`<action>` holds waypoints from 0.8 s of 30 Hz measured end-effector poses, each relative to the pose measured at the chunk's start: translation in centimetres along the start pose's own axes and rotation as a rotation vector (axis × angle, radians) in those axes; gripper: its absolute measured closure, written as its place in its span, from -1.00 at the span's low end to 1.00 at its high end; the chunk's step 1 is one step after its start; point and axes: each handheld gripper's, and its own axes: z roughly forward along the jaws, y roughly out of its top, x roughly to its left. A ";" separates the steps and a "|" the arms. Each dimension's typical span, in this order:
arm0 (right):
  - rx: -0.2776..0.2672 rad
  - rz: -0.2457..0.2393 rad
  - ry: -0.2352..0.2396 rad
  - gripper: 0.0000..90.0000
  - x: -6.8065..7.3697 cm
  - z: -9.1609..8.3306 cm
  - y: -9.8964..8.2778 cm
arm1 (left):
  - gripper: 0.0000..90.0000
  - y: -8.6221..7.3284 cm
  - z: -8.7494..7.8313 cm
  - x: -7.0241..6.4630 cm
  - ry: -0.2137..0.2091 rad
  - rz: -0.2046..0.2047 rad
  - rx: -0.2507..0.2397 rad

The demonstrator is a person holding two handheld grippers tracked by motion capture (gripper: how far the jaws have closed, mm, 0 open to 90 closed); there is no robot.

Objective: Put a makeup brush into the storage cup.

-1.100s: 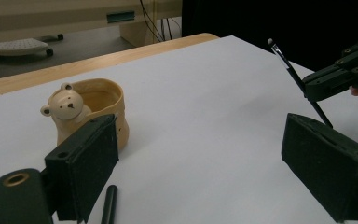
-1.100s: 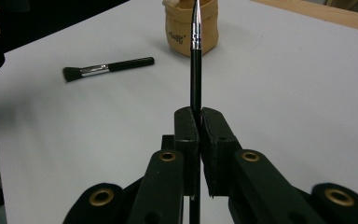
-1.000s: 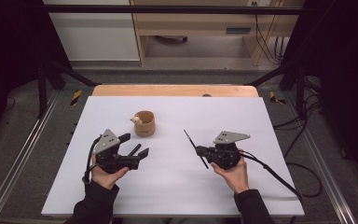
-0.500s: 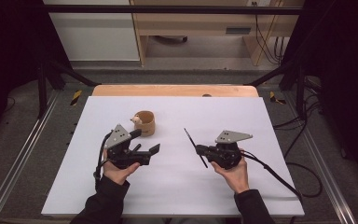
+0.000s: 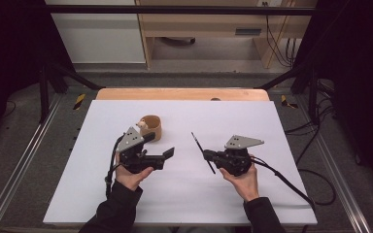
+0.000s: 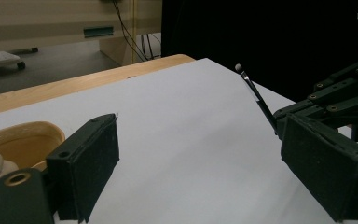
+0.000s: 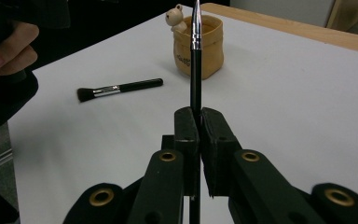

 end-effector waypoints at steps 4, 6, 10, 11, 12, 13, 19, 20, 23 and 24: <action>0.001 -0.003 0.005 0.91 0.1 0.0 0.0 | -0.76 0.1 0.2 -0.1 -0.003 0.000 -0.002; -0.001 -0.003 0.006 0.91 0.1 0.1 0.1 | -0.76 0.2 0.3 -0.2 -0.006 -0.004 -0.006; -0.005 -0.001 0.012 0.91 0.2 0.1 0.1 | -0.76 0.3 0.6 -0.4 -0.013 -0.010 -0.012; -0.005 -0.002 0.013 0.91 0.2 0.1 0.1 | -0.76 0.3 0.8 -0.5 -0.016 -0.011 -0.012; -0.005 -0.002 0.013 0.91 0.2 0.1 0.1 | -0.76 0.3 0.8 -0.5 -0.017 -0.011 -0.012; -0.007 -0.002 0.014 0.91 0.2 0.1 0.1 | -0.76 0.4 1.0 -0.6 -0.018 -0.009 -0.012; -0.012 -0.002 0.019 0.91 0.3 0.2 0.1 | -0.75 0.4 1.4 -0.8 -0.025 -0.014 -0.016; -0.013 -0.002 0.019 0.91 0.3 0.2 0.1 | -0.75 0.4 1.5 -0.8 -0.026 -0.015 -0.016; -0.016 -0.004 0.020 0.91 0.3 0.2 0.1 | -0.74 0.5 1.7 -1.0 -0.031 -0.020 -0.019; -0.016 -0.004 0.021 0.91 0.3 0.2 0.1 | -0.74 0.5 1.8 -1.0 -0.032 -0.022 -0.021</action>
